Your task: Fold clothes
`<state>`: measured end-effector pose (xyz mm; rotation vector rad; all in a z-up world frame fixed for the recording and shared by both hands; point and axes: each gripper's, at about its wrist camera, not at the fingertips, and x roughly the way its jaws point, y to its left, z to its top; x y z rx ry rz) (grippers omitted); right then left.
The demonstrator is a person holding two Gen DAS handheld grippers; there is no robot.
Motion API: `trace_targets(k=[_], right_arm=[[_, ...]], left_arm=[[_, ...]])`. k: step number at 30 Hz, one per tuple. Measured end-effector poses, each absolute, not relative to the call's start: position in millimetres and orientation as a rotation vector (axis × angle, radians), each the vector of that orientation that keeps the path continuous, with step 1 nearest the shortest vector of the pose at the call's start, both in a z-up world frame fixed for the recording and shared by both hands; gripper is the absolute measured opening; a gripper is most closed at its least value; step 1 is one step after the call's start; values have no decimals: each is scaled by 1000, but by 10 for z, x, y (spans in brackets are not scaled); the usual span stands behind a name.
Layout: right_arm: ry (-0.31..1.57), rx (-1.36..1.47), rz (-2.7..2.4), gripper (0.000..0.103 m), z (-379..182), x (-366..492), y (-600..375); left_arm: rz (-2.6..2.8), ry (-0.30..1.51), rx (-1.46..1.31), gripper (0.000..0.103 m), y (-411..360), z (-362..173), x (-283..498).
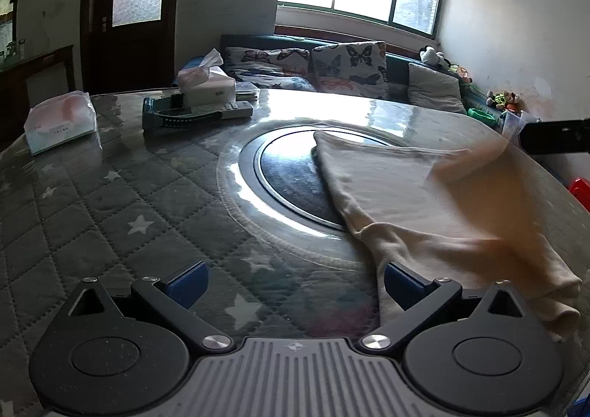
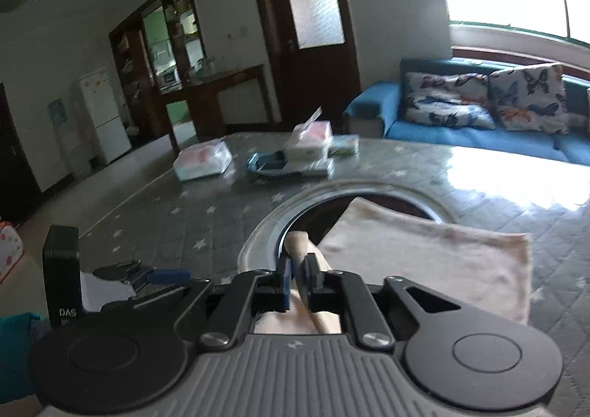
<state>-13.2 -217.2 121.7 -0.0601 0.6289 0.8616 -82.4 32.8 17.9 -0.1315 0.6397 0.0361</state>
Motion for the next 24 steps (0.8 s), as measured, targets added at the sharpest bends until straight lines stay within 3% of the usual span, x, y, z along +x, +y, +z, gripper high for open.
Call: trace_targets(k=[6,12,24], right_arm=[[617,-61,843,14,1250,-136,-2302],[665,-151,736,33,1144,-59,-2632],[832,-217,641,35,440,21,-3048]], left_arm=[[35,635,-125,103,293,224,-814],[-5,629,-91,103,115,285,-743],[-14,704,11,103,-265,160,-444]])
